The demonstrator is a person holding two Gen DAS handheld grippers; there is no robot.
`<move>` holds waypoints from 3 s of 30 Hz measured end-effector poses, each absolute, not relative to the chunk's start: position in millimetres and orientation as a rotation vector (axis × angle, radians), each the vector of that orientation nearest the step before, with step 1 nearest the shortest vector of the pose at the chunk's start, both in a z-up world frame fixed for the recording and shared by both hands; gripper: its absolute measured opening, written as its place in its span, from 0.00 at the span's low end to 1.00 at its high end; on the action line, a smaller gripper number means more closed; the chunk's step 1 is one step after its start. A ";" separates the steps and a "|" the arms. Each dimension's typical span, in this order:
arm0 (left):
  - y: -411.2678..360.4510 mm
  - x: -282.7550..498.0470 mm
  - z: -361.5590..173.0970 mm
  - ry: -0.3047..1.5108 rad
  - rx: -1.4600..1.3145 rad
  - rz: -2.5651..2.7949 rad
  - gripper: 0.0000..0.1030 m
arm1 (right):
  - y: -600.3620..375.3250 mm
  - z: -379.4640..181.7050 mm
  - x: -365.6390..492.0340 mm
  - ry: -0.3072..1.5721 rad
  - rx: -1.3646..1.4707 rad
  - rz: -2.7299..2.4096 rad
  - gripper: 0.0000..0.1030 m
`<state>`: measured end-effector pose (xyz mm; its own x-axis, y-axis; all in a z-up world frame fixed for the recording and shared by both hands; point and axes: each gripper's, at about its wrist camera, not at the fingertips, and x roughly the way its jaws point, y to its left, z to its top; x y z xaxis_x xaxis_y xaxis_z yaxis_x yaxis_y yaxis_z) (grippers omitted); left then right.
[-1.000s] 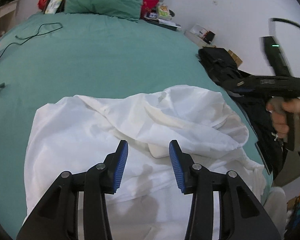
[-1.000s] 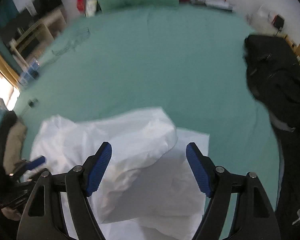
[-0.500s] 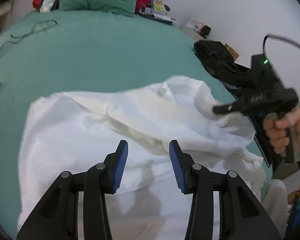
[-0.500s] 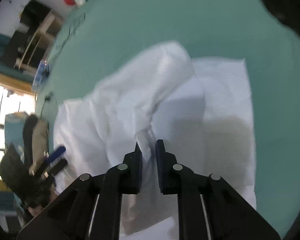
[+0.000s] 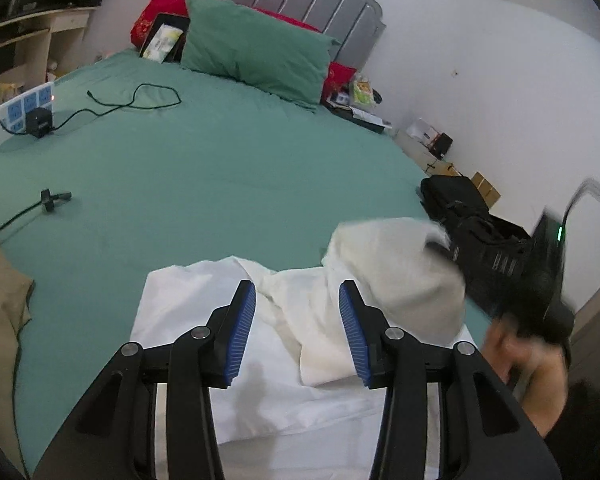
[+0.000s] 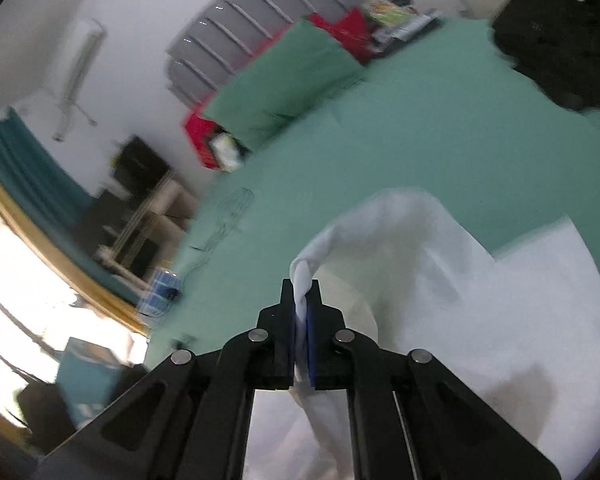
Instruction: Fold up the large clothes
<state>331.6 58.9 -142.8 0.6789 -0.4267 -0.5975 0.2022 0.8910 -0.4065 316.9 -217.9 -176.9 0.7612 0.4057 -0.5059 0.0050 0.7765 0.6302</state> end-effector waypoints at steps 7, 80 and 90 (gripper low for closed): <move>14.3 329.7 -166.4 0.860 -0.293 -0.490 0.48 | -257.3 -203.2 274.7 0.812 0.656 -0.014 0.12; 29.6 318.5 -223.8 1.074 -0.333 -0.356 0.34 | -233.2 -129.6 232.8 0.671 -0.057 -0.151 0.64; 40.0 318.6 -227.2 1.098 -0.311 -0.365 0.34 | -174.4 -188.8 312.3 0.853 -0.126 0.219 0.03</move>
